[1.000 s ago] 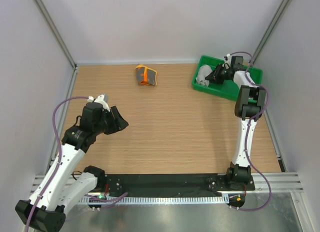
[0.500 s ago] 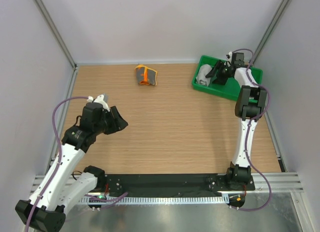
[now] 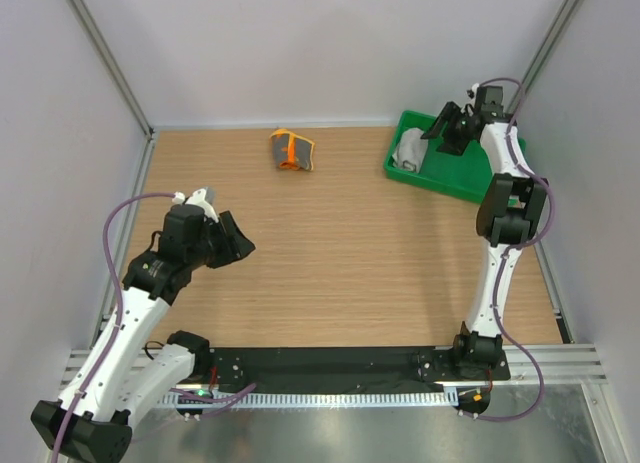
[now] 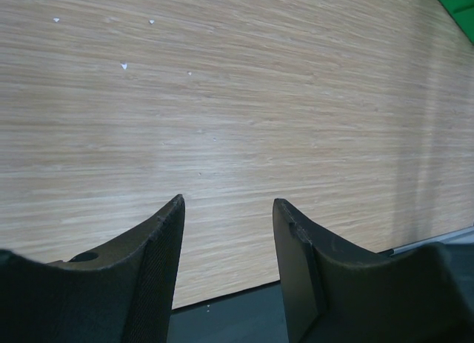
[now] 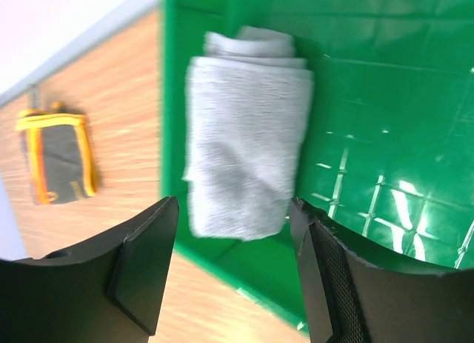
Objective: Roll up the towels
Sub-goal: Place the rolled towel into the container, then move the towel to the center of the board
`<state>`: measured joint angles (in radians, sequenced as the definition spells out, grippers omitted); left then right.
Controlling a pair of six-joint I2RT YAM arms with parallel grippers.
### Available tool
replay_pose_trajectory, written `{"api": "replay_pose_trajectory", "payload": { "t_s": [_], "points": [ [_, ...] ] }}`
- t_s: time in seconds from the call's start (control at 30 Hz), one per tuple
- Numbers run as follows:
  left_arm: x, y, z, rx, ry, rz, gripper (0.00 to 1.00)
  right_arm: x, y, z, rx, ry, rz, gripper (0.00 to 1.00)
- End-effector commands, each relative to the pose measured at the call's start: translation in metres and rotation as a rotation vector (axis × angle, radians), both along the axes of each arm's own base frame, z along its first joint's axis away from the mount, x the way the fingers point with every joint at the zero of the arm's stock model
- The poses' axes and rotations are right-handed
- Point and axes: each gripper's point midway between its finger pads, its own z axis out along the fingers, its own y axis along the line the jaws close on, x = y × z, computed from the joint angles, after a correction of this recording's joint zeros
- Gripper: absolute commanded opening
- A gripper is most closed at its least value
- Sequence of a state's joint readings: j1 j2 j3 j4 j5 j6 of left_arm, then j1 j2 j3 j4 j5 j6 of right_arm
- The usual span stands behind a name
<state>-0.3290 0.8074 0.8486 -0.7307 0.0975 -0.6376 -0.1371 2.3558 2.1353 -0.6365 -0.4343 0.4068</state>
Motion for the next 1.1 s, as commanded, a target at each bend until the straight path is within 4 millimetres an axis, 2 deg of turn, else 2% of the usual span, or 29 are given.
{"api": "replay_pose_trajectory", "payload": {
  "t_s": [0.0,0.07,0.1,0.17,0.2,0.23,0.3,0.37,0.4,0.43,0.5,0.53,0.57,0.6,0.63,0.73,0.77,0.87,1.07],
  "points": [
    [0.003,0.004,0.005,0.012,-0.034,0.003,0.52,-0.002,0.014,0.076,0.026,-0.14,0.02,0.68],
    [0.003,0.004,0.005,0.01,-0.034,0.004,0.52,-0.004,0.025,0.088,0.029,-0.163,0.046,0.68],
    [0.003,0.004,0.005,0.009,-0.035,0.003,0.52,-0.005,0.041,0.094,0.033,-0.179,0.077,0.68],
    [0.003,0.003,0.004,0.006,-0.029,0.002,0.52,-0.006,0.057,0.102,0.037,-0.198,0.107,0.68],
    [0.003,0.003,0.004,0.004,-0.03,0.002,0.52,-0.009,0.08,0.106,0.036,-0.204,0.146,0.68],
    [0.004,0.003,0.004,0.004,-0.032,0.002,0.52,-0.01,0.088,0.106,0.033,-0.208,0.159,0.69],
    [0.004,0.004,0.005,0.002,-0.031,0.004,0.52,-0.017,0.133,0.104,0.011,-0.213,0.222,0.68],
    [0.004,0.005,0.005,0.001,-0.036,0.007,0.52,-0.024,0.162,0.091,0.002,-0.205,0.256,0.68],
    [0.004,0.005,0.006,-0.001,-0.038,0.009,0.52,-0.021,0.176,0.091,0.007,-0.233,0.269,0.68],
    [0.005,0.005,0.006,-0.001,-0.04,0.009,0.52,-0.027,0.205,0.084,0.03,-0.223,0.297,0.68],
    [0.004,0.005,0.006,-0.004,-0.037,0.006,0.52,-0.025,0.233,0.081,0.062,-0.24,0.326,0.68],
    [0.004,0.004,0.006,-0.007,-0.039,0.003,0.52,-0.025,0.251,0.057,0.074,-0.199,0.34,0.68],
    [0.004,0.004,0.006,-0.007,-0.038,0.003,0.52,-0.018,0.26,0.063,0.094,-0.211,0.324,0.68],
    [0.004,0.004,0.006,-0.007,-0.04,0.003,0.52,-0.014,0.263,0.051,0.109,-0.177,0.304,0.68],
    [0.004,0.005,0.006,-0.005,-0.04,0.005,0.52,-0.01,0.269,0.029,0.13,-0.139,0.296,0.68],
    [0.005,0.007,0.008,-0.006,-0.048,0.014,0.52,-0.002,0.293,0.022,0.242,-0.138,0.289,0.68],
    [0.005,0.007,0.009,-0.007,-0.051,0.017,0.52,0.001,0.299,0.009,0.24,-0.123,0.273,0.68],
    [0.006,0.008,0.01,-0.015,-0.053,0.018,0.52,0.007,0.305,-0.012,0.238,-0.093,0.24,0.68],
    [0.006,0.004,0.009,-0.037,-0.046,-0.001,0.52,0.015,0.314,-0.028,0.259,-0.072,0.197,0.69]
  ]
}}
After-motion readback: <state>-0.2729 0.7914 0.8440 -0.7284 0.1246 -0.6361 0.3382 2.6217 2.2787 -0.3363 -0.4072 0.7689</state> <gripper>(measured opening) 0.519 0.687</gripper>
